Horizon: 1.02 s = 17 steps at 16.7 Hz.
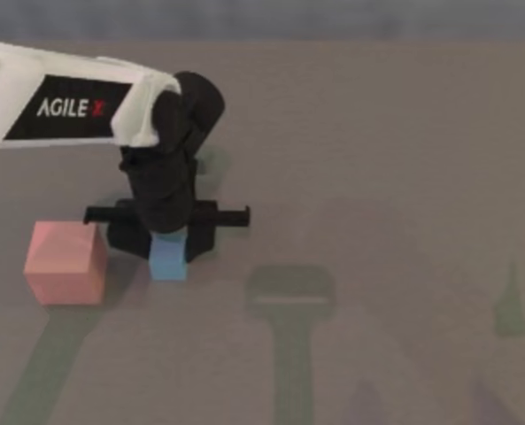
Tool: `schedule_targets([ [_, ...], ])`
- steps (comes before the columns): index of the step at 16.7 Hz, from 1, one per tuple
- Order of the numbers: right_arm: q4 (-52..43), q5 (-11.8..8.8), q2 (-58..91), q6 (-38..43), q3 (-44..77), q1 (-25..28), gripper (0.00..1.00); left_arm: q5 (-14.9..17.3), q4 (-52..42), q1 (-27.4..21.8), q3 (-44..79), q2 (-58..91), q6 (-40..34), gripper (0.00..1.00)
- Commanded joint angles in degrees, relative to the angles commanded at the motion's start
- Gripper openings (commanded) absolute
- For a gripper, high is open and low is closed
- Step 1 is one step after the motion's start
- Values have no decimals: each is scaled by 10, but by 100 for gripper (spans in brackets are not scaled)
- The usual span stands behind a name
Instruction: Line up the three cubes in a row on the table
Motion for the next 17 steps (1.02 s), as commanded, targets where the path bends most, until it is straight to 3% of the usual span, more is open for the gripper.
schedule_targets([
  [8, 0, 0, 0, 0, 0, 0, 100, -8, -21, 2, 14, -26, 5, 0],
  [14, 0, 0, 0, 0, 0, 0, 100, -8, -138, 11, 80, -71, 4, 0],
  [17, 0, 0, 0, 0, 0, 0, 100, -8, -148, 12, 87, -79, 4, 0],
])
